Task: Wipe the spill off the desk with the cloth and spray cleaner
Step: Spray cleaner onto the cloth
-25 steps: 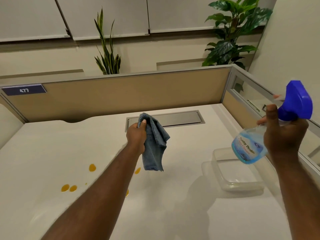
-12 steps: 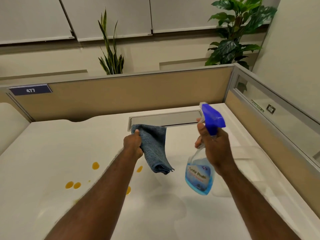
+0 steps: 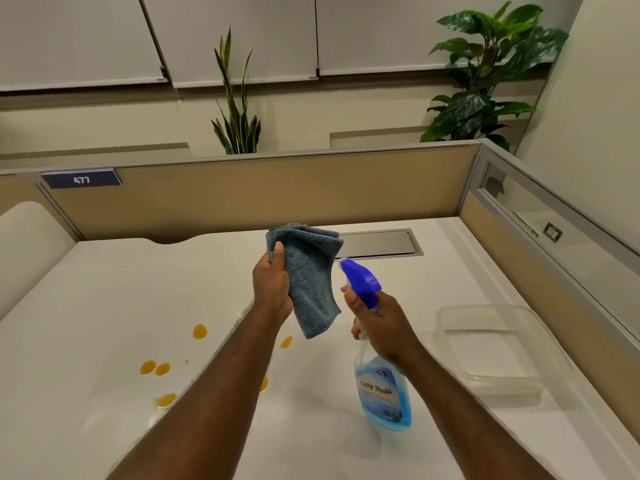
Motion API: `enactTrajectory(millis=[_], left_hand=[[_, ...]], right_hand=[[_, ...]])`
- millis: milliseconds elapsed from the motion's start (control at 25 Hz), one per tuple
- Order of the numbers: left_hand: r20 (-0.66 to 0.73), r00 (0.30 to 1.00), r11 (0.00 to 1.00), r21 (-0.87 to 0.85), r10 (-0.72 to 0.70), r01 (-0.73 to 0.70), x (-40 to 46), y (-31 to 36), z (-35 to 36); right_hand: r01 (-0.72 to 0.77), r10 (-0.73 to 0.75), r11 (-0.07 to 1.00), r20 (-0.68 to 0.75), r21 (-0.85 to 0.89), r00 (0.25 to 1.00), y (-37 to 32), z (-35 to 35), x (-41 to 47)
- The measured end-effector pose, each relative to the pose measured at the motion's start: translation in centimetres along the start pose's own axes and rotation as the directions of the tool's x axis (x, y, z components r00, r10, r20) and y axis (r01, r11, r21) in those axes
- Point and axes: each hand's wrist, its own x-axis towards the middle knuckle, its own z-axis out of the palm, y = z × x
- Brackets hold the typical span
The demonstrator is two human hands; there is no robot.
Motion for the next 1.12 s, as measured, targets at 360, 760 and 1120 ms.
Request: enactTrajectory(millis=[360,760,1120], left_hand=[[0.040,0.989,0.990,0.002,0.142,-0.142,-0.9,0.1,1.4],[0.121,0.985,0.992,-0.006,0.125,-0.125,-0.7,-0.7,1.6],[0.142,0.982,0.992,-0.016,0.127,-0.126,-0.6,-0.8,1.1]], right_hand=[[0.009,-0.007,0.998,-0.028,0.062,1.000,1.4,2.5,-0.7],[0.056,-0.052,0.998,-0.104,0.033,0.993,1.3,2.5,0.2],[0.086,-0.084,0.996,-0.138,0.006,0.987,1.7,2.6,1.1]])
